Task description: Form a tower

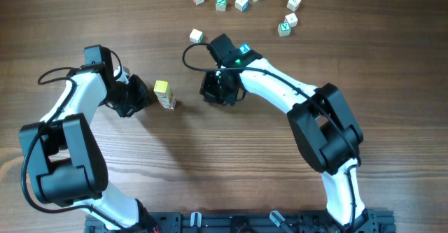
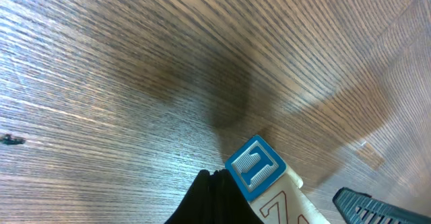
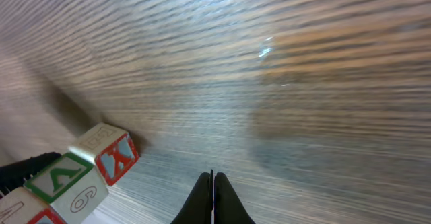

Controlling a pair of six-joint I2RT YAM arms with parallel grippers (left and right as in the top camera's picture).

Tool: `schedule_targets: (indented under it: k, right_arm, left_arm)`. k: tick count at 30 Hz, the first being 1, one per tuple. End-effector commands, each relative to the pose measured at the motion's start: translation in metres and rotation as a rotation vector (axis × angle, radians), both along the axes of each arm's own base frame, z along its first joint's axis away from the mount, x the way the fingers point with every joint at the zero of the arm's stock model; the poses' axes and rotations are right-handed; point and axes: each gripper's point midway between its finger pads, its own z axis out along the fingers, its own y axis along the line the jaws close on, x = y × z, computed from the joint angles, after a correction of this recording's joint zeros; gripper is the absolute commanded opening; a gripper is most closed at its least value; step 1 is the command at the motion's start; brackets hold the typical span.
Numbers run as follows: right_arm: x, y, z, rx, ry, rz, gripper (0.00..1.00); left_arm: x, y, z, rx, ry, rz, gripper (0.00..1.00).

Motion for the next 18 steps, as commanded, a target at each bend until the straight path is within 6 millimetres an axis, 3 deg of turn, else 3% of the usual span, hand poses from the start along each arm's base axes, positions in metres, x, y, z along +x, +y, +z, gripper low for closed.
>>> schedule_targets:
  k: [1,3,8,13,18]
  right_arm:
    - [-0.015,0.016,-0.007,-0.052,-0.052,0.046,0.04]
    - [-0.020,0.027,-0.007,-0.058,-0.076,0.046,0.04]
    - [-0.029,0.032,-0.016,-0.039,0.109,-0.166,0.04]
    - [-0.039,0.044,-0.009,0.058,0.265,-0.213,0.04]
    - [-0.035,0.050,-0.006,0.082,0.293,-0.272,0.04]
  left_arm:
    - [-0.001,0.003,-0.006,0.020,0.008,-0.004,0.04]
    - [-0.002,0.003,-0.006,0.020,0.009,-0.004,0.04]
    - [-0.002,0.003,-0.006,0.020,0.009,-0.004,0.04]
    - [-0.002,0.002,-0.006,0.019,0.010,-0.004,0.06]
    - [-0.003,0.000,-0.005,0.002,0.014,-0.005,0.04]
